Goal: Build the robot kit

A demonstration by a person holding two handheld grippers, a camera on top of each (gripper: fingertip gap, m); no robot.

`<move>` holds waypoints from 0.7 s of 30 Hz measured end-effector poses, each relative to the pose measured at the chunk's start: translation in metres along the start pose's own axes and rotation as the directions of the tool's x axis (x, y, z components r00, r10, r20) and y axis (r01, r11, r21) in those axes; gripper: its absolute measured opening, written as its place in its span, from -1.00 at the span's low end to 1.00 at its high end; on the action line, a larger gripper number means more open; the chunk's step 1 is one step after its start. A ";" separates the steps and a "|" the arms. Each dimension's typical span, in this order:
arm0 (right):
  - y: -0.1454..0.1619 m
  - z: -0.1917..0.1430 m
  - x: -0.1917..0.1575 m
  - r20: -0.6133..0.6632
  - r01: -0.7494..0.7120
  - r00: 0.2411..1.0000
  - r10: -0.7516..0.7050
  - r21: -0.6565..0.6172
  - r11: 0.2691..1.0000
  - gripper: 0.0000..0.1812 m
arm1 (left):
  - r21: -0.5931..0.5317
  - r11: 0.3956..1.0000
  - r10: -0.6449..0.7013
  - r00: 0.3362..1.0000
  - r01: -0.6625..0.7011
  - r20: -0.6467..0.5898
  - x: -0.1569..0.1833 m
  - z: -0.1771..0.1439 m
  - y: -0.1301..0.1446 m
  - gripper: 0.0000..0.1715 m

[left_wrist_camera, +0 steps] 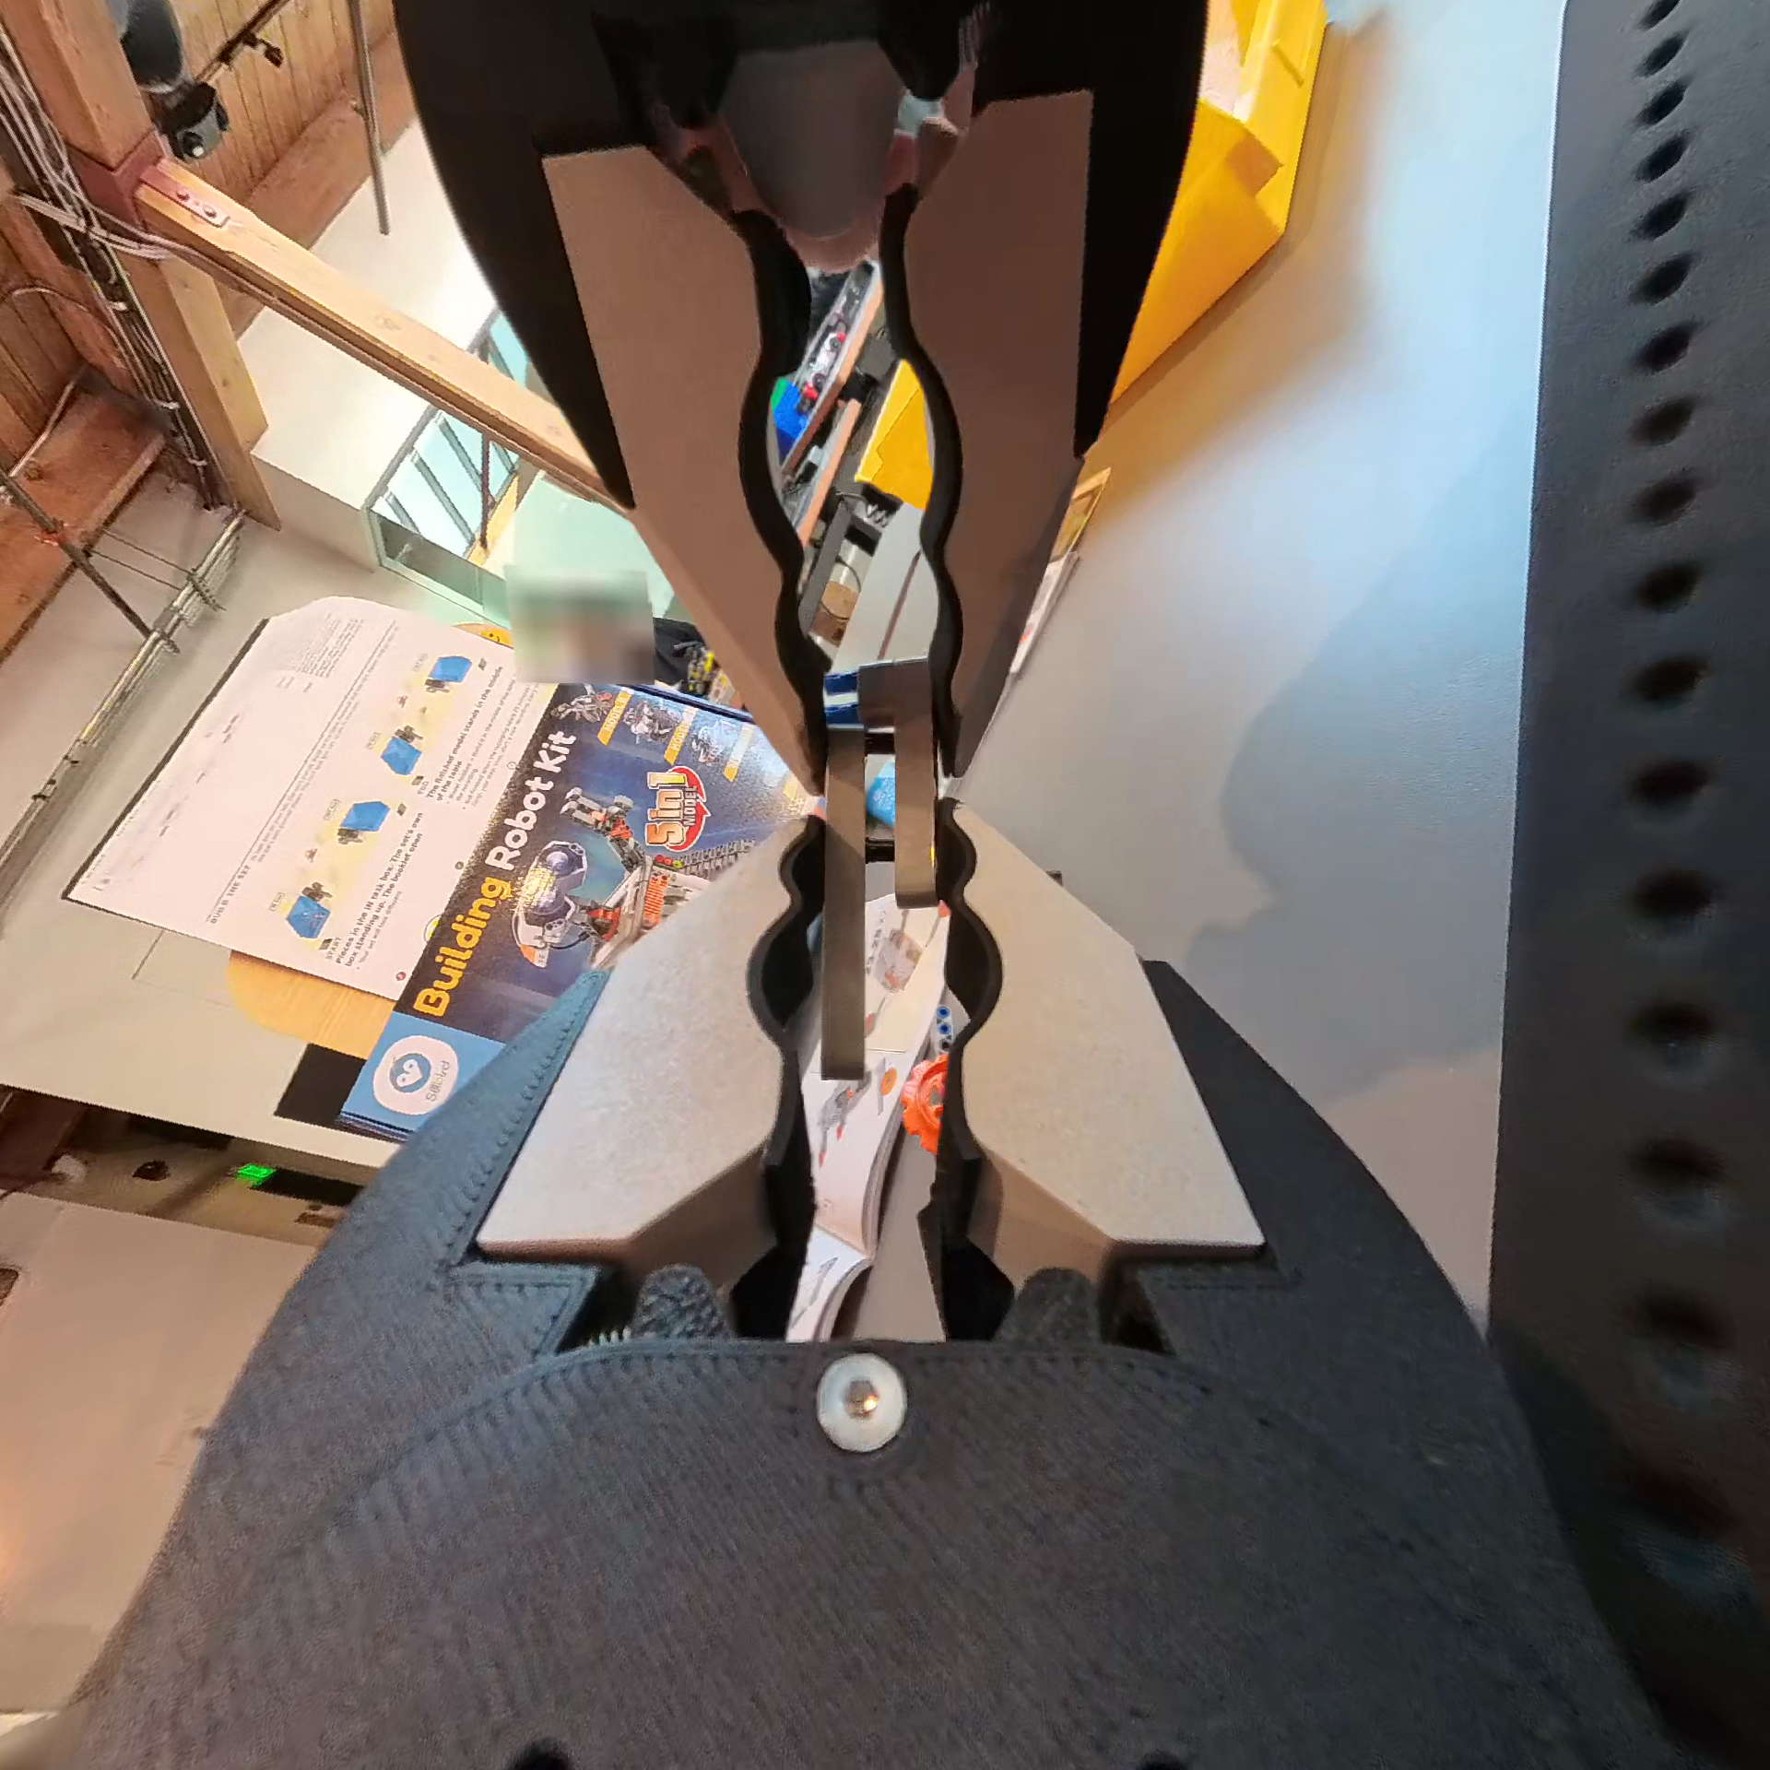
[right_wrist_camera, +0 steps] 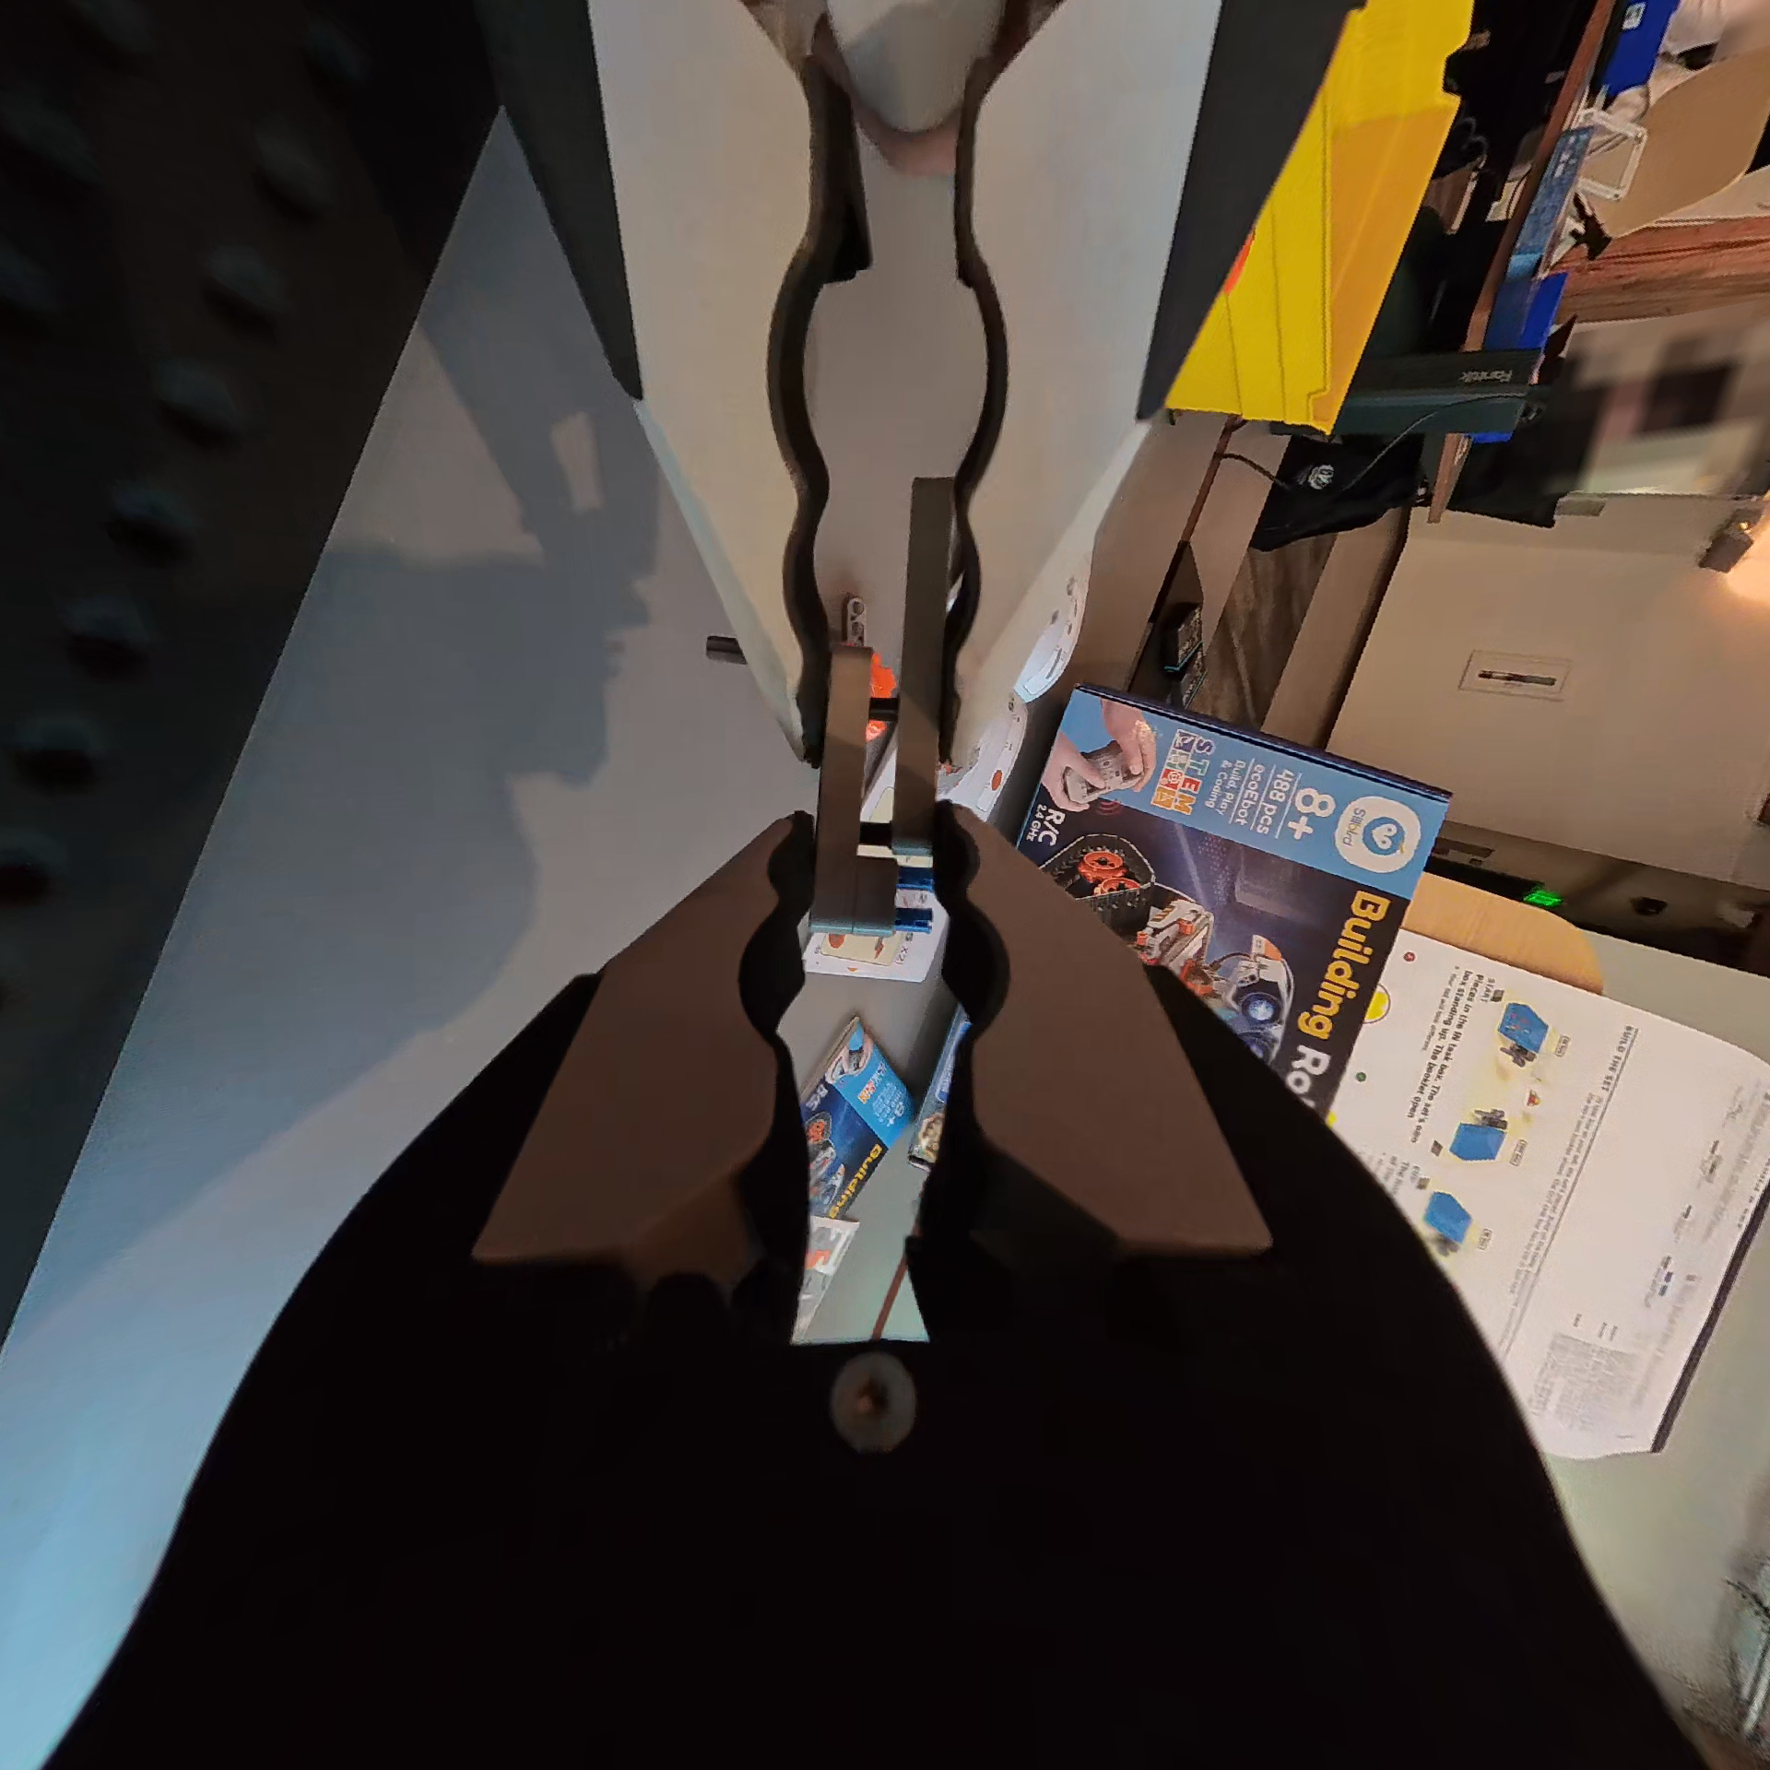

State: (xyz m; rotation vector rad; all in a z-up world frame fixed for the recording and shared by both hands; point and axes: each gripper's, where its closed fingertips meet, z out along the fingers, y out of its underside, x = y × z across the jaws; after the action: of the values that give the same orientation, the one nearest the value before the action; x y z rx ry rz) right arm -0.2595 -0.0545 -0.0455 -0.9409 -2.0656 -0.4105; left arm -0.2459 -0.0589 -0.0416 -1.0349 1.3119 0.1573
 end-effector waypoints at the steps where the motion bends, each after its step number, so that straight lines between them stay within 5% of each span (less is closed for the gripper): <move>1: -0.001 0.001 0.000 0.008 -0.011 1.000 0.011 -0.003 1.000 -0.74 | -0.003 1.000 0.006 1.000 -0.006 0.002 0.000 0.000 0.000 -0.75; 8: 0.003 0.005 -0.001 -0.021 -0.017 1.000 0.017 -0.014 1.000 -0.75 | -0.033 0.999 0.029 0.999 -0.028 0.016 0.000 0.002 0.004 -0.75; 17: 0.015 0.006 -0.005 -0.081 0.022 0.996 -0.024 -0.025 0.999 -0.75 | -0.011 0.965 -0.261 0.959 0.261 -0.115 0.006 0.008 0.008 -0.69; 21: 0.016 0.006 -0.005 -0.086 0.033 0.996 -0.035 -0.029 0.999 -0.75 | -0.028 0.973 -0.231 0.968 0.229 -0.096 0.005 0.009 0.010 -0.72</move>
State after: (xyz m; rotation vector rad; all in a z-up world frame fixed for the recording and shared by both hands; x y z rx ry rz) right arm -0.2490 -0.0427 -0.0542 -0.8898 -2.0044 -0.4899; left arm -0.2444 -0.0491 -0.0517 -1.2129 1.2697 -0.0595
